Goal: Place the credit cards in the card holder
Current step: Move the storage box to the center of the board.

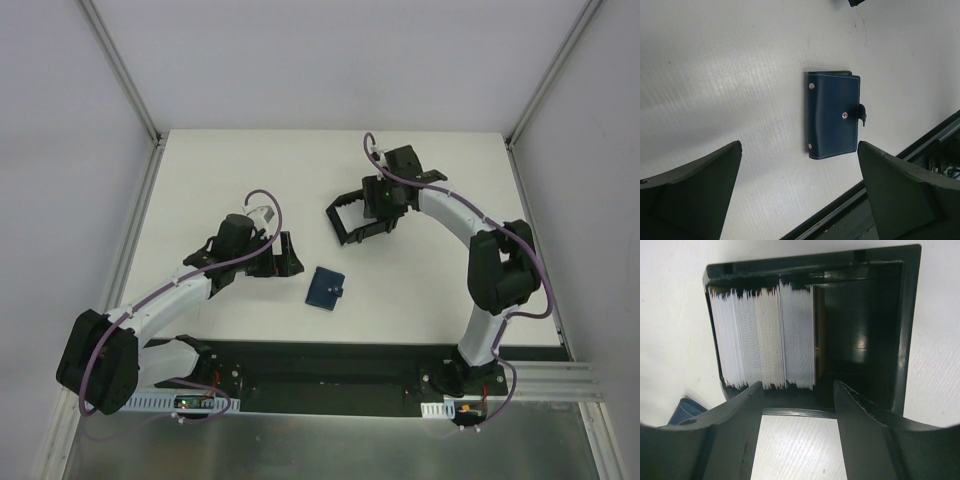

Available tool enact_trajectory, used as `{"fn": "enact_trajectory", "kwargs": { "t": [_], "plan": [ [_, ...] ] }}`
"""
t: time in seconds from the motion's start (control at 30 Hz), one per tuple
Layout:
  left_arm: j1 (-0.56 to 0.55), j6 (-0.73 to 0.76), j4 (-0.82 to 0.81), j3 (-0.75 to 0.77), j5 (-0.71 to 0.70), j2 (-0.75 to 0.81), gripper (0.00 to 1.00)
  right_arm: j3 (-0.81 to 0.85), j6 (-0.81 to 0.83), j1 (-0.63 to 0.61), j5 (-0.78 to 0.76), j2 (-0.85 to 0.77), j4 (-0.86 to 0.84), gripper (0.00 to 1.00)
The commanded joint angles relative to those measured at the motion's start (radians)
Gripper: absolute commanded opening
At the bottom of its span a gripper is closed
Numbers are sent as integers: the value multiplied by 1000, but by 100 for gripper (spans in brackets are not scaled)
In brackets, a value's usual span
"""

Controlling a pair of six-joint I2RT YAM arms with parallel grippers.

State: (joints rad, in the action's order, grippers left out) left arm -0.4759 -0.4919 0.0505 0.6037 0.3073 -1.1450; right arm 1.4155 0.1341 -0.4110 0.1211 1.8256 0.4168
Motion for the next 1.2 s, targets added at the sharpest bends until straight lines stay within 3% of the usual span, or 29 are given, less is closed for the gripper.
{"fn": "enact_trajectory", "kwargs": {
  "t": [0.0, 0.67, 0.87, 1.07, 1.17],
  "plan": [
    [3, 21, -5, 22, -2, 11, 99, -30, 41, 0, 15, -37, -7, 60],
    [3, 21, -6, 27, 27, -22, 99, -228, 148, 9, -9, -187, -55, 60],
    [5, 23, -8, 25, 32, -22, 99, -214, 79, 40, 78, -259, -98, 63],
    [5, 21, -6, 31, 33, -21, 99, -214, -82, 73, -151, -321, -12, 65],
    [5, 26, -6, 36, 41, -27, 99, -228, -113, 104, -143, -301, 10, 65]
  ]
}}
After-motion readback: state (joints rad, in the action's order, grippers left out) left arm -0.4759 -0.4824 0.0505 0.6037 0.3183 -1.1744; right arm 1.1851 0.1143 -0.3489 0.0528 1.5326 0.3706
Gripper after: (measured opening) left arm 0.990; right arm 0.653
